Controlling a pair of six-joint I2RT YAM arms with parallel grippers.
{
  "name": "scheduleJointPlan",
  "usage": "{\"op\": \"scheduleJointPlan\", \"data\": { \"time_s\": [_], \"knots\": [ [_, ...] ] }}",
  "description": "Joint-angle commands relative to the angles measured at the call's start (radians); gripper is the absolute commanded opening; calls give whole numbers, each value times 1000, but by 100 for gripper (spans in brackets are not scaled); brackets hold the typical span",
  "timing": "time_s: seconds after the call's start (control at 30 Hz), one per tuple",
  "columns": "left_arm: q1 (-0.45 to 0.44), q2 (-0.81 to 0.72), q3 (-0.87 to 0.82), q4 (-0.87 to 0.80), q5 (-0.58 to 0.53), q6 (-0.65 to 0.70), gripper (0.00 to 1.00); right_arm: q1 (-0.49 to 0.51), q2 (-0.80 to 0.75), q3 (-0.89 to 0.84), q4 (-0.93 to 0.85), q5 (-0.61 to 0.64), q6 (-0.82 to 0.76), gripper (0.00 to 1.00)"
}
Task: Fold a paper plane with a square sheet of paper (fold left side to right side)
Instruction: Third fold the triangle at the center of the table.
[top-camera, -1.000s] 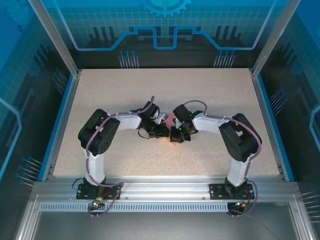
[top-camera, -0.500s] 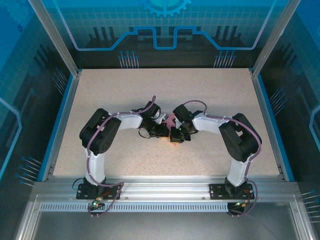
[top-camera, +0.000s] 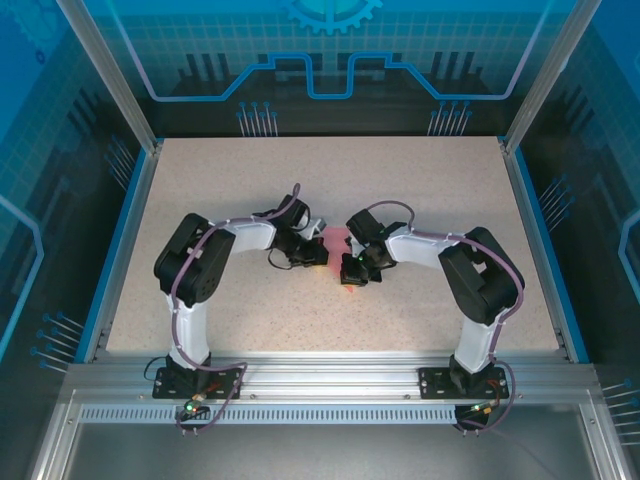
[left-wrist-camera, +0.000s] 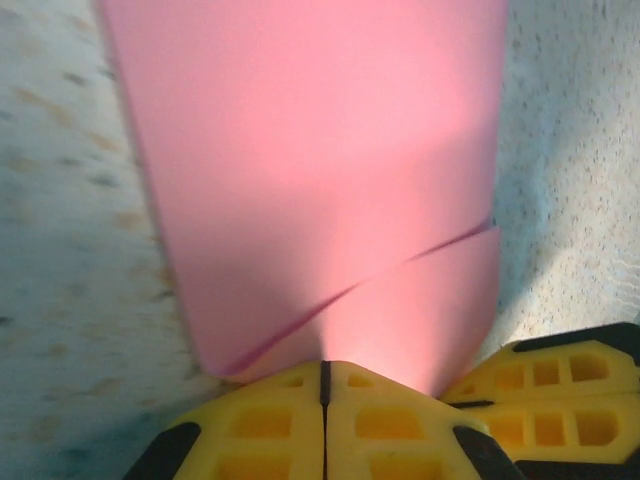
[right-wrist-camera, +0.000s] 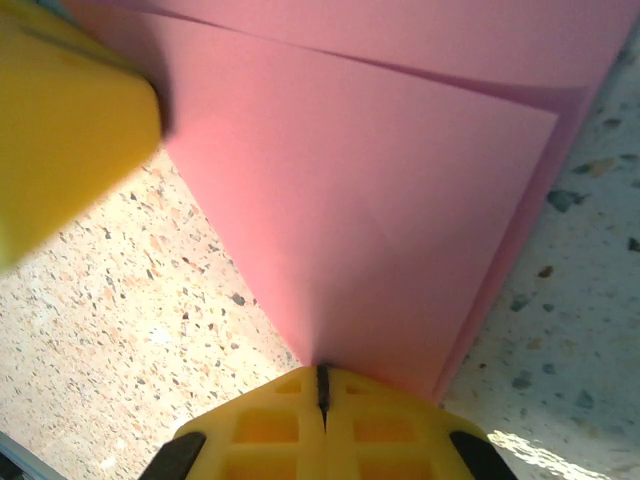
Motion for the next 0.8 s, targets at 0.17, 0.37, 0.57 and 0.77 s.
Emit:
{"op": "scheduleJointPlan", "data": {
  "time_s": [0.17,0.37,0.57,0.77],
  "knots": [
    [71,53,52,-61,-127,61,6,2,12,-72,-138,42,-12,0],
    [86,69,75,-72,-127,63,7,2,0,-79,-120,31,-19,0],
    [91,21,75,-85,-118,59,13,2,-58,-95,-23,-8,-31,0],
    [103,-105,21,-84,-125,18,31,0,-157,-52,-12,52,-109,7]
  ]
}}
